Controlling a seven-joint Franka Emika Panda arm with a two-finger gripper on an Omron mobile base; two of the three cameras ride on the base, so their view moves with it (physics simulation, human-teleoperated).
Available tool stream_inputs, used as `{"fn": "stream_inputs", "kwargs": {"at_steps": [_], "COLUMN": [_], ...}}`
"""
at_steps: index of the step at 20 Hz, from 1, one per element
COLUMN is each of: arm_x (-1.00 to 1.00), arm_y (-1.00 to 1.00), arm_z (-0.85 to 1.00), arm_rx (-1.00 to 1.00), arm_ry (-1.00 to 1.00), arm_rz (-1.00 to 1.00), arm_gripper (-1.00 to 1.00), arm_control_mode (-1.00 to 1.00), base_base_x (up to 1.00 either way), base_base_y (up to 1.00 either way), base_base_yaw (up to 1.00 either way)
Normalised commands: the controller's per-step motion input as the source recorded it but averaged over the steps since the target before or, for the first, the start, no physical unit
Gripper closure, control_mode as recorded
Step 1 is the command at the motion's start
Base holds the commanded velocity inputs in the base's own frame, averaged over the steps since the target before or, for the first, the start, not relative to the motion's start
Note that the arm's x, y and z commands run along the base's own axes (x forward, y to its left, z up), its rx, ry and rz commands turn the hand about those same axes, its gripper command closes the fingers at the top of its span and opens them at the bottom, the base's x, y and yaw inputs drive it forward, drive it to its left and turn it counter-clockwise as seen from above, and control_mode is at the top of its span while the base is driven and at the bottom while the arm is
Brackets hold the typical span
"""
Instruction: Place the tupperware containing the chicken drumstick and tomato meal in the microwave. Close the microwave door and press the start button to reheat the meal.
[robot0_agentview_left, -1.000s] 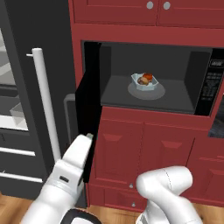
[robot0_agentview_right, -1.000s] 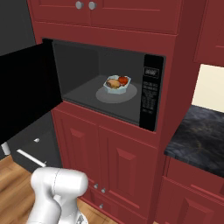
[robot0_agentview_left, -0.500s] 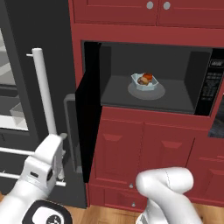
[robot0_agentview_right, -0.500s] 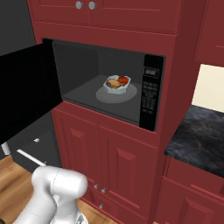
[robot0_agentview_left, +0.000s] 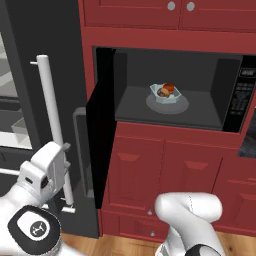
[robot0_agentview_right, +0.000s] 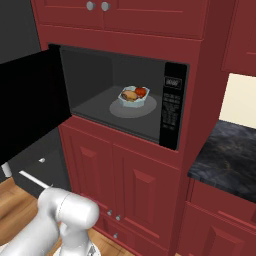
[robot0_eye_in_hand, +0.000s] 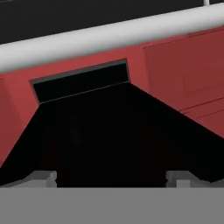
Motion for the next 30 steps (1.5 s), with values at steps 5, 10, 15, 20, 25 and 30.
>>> {"fn": "stream_inputs", "kwargs": {"at_steps": [5, 10, 15, 20, 25, 30], "arm_x": [0.22, -0.02, -0.13, -0.03, 0.00, 0.20], "arm_y": [-0.53, -0.96, -1.00, -1.00, -1.00, -1.00], "arm_z": [-0.04, 0.00, 0.00, 0.00, 0.00, 0.00], "arm_rx": [0.00, 0.01, 0.09, 0.15, 0.16, 0.15], "arm_ry": [0.00, 0.00, 0.00, 0.00, 0.00, 0.04], "arm_rz": [-0.15, -0.19, -0.15, -0.10, -0.03, -0.01], "arm_gripper": [-1.00, -1.00, -1.00, -1.00, -1.00, -1.00], "arm_control_mode": [-1.00, -1.00, -1.00, -1.00, -1.00, -1.00], "base_base_x": [0.00, 0.00, 0.00, 0.00, 0.00, 0.00], "base_base_y": [0.00, 0.00, 0.00, 0.00, 0.00, 0.00], "base_base_yaw": [0.00, 0.00, 0.00, 0.00, 0.00, 0.00]}}
